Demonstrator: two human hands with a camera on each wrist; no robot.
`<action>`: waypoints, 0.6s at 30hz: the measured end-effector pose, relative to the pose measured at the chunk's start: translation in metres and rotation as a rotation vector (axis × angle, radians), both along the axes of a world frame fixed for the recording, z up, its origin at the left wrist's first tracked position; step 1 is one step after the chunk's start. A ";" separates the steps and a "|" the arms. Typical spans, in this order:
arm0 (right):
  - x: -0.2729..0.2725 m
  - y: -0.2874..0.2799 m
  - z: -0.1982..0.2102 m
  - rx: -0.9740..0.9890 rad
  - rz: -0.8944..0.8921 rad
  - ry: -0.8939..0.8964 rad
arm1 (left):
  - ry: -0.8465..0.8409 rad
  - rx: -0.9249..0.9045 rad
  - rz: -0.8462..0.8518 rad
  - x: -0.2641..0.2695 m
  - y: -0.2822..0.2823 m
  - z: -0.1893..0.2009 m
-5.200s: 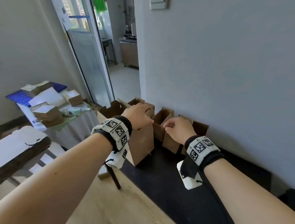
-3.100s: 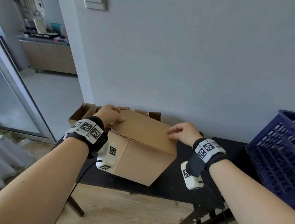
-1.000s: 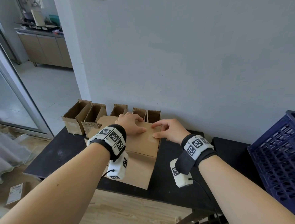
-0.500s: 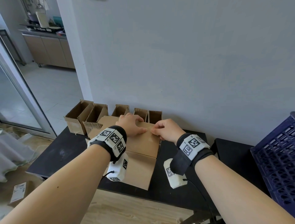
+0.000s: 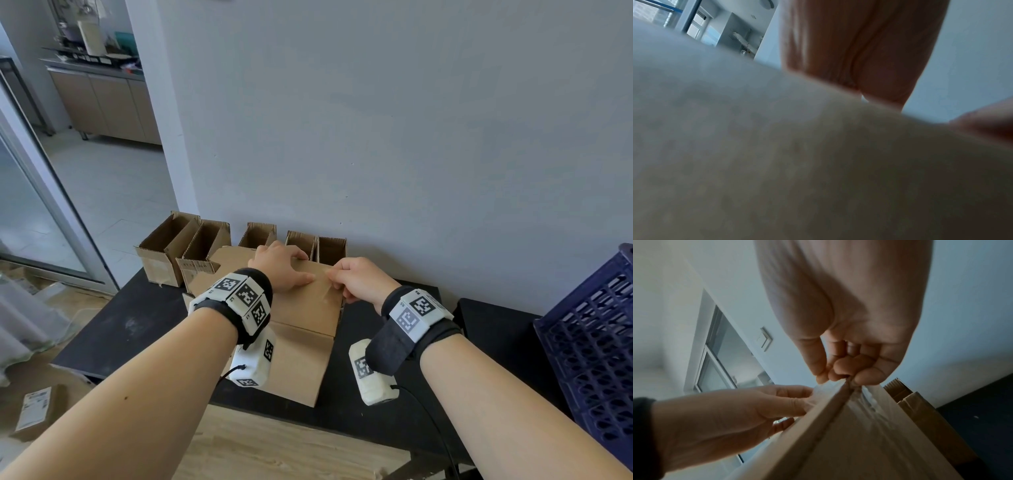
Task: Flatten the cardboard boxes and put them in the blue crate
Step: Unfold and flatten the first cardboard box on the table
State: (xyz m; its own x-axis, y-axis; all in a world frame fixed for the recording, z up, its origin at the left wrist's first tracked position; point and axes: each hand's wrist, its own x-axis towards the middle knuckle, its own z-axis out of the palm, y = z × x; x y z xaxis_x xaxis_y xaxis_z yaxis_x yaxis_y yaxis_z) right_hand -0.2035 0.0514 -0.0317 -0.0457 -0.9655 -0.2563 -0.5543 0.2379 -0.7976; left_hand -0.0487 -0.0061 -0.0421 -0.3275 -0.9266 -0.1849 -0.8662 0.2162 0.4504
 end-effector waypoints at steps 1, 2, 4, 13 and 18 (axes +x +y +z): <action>0.001 0.000 0.000 -0.004 -0.002 0.012 | 0.003 0.001 0.000 0.000 0.000 0.000; 0.002 0.000 0.000 -0.011 0.002 0.035 | 0.006 0.002 -0.001 0.000 0.001 0.000; 0.003 -0.003 -0.002 -0.034 0.026 0.130 | 0.009 0.001 -0.004 0.000 0.001 0.000; 0.010 0.001 -0.004 -0.090 -0.015 0.257 | 0.010 -0.008 -0.001 0.003 0.002 -0.002; 0.009 0.007 -0.006 -0.136 -0.052 0.247 | 0.003 -0.009 -0.001 0.002 0.003 -0.002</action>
State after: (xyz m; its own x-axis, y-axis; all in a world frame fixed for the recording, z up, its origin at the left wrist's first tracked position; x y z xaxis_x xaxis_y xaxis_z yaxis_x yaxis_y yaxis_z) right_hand -0.1946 0.0581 -0.0382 -0.1406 -0.9850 -0.0997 -0.7254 0.1710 -0.6667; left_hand -0.0467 -0.0035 -0.0436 -0.3288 -0.9280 -0.1751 -0.8646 0.2212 0.4511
